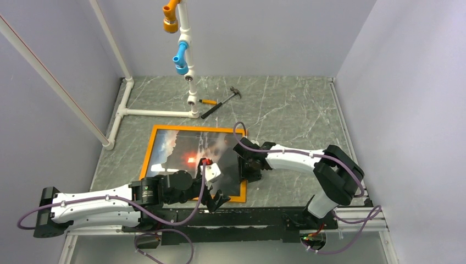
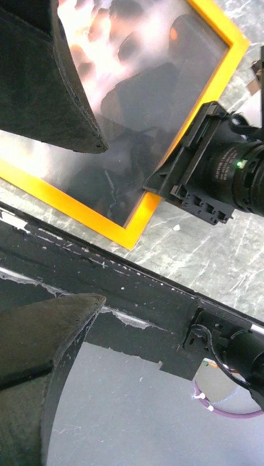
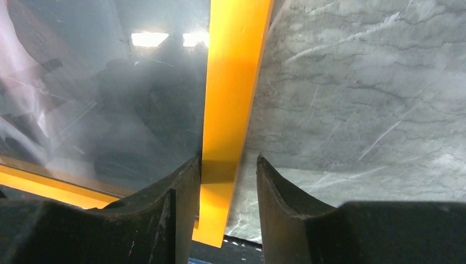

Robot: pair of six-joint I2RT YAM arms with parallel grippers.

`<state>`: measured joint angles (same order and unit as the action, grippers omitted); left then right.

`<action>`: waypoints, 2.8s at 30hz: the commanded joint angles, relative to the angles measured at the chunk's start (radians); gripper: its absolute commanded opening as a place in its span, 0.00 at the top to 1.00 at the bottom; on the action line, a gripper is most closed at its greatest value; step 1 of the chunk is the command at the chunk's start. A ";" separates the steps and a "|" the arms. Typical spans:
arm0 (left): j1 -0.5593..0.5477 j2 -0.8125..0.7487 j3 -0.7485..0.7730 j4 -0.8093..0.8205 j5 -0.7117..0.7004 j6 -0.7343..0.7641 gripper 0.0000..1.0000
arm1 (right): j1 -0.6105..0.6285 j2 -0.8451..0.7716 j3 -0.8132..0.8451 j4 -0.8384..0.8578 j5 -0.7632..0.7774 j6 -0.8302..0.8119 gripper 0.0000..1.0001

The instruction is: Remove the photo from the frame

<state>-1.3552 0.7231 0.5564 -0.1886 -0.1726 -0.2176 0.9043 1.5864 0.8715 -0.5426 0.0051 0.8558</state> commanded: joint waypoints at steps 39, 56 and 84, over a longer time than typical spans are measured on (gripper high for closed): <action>-0.272 0.572 0.046 0.064 -0.553 0.206 0.03 | -0.088 -0.046 0.202 -0.236 -0.192 -0.001 1.00; -0.314 0.834 0.302 -0.386 -1.040 -0.135 0.53 | -0.104 -0.070 0.180 -0.203 -0.268 -0.007 1.00; -0.205 0.299 0.427 -0.529 -0.350 0.096 1.00 | -0.192 -0.914 -0.296 0.527 0.123 -0.763 0.01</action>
<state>-1.5787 1.1049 0.9024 -0.7940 -0.7315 -0.0181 0.7109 0.7422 0.6674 -0.2771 0.0998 0.3378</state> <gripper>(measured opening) 0.343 0.991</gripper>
